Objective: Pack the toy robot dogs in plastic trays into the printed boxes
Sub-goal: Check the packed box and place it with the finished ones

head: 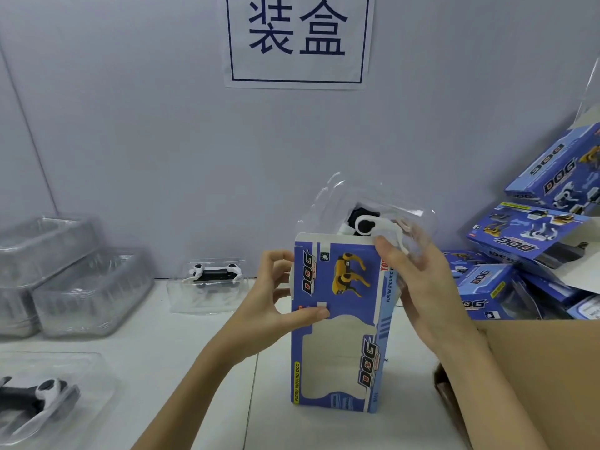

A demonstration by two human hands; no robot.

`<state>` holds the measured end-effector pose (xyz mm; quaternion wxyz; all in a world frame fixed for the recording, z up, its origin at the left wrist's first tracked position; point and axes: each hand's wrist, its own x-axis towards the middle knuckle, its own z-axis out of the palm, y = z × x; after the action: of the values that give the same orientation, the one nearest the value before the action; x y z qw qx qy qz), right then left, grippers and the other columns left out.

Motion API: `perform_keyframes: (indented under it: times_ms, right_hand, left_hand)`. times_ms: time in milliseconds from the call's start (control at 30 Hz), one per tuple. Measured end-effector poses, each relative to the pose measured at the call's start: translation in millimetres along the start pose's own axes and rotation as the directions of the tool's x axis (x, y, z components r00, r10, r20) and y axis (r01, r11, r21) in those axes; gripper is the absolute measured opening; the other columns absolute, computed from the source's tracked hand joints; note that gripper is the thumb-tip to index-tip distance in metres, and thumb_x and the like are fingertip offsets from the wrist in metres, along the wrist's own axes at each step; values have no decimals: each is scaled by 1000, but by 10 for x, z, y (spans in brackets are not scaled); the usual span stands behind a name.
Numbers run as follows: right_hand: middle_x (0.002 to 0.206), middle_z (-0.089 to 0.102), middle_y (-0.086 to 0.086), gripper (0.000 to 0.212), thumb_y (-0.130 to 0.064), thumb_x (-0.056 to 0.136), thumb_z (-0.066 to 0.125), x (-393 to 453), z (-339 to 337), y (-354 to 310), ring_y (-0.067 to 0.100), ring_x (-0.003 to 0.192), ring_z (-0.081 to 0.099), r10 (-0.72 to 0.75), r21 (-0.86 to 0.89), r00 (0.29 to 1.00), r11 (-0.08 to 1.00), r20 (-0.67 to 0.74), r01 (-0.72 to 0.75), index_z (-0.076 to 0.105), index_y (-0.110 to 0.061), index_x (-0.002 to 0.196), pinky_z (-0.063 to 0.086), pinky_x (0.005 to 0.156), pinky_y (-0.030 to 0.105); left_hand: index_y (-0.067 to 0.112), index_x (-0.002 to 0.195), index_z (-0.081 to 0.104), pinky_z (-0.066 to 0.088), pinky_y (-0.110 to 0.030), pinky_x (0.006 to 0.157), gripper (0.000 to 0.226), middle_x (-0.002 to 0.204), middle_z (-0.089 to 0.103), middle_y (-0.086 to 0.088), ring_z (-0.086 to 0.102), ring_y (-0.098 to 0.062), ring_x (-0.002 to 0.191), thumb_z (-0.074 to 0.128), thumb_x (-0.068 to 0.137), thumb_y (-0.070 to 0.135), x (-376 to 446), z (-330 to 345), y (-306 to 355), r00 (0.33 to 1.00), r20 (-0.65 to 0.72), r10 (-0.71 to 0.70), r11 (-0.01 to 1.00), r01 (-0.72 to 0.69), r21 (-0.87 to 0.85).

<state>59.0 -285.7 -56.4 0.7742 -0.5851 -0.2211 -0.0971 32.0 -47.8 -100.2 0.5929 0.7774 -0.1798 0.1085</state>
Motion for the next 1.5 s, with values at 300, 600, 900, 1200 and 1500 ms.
perform_keyframes:
  times_ms: [300,600,900,1200,1500]
  right_hand:
    - [120,74,6,42,-40,87,71,188,-154,-81,24,104,74,153,28,974,987,166,-160,65,-28,127,62,87,34]
    - [107,75,7,32,-41,87,72,188,-166,-79,19,88,73,143,198,988,968,62,-153,71,-27,117,60,68,29]
    - [100,77,5,33,-35,86,68,309,-185,-88,21,90,75,118,-11,980,993,160,-117,67,-27,117,58,76,35]
    - [132,70,0,46,-52,85,73,310,-58,-135,22,112,73,287,-304,924,930,251,-207,60,-47,129,58,96,42]
    - [149,58,-9,66,-70,95,43,-173,-6,31,18,141,53,-123,-7,992,992,-28,123,35,-46,156,37,118,54]
  left_hand:
    - [59,129,42,62,-42,94,90,131,65,23,65,-17,127,92,54,69,-9,94,-24,998,-18,-67,988,64,-140]
    - [56,129,43,58,-51,102,80,139,59,15,62,-26,131,93,68,45,-8,108,-30,1000,-18,-11,991,8,-132]
    - [51,124,45,65,-37,84,70,132,63,20,64,-19,126,84,69,72,-47,54,-90,997,-37,62,997,-61,44]
    - [60,140,35,63,-42,91,84,146,54,21,58,-19,134,86,74,59,-46,107,-52,997,-30,66,998,-67,-12]
    - [54,150,31,58,-57,99,89,142,61,15,55,-27,136,79,76,67,-63,165,-77,1000,-26,17,1000,-17,-9]
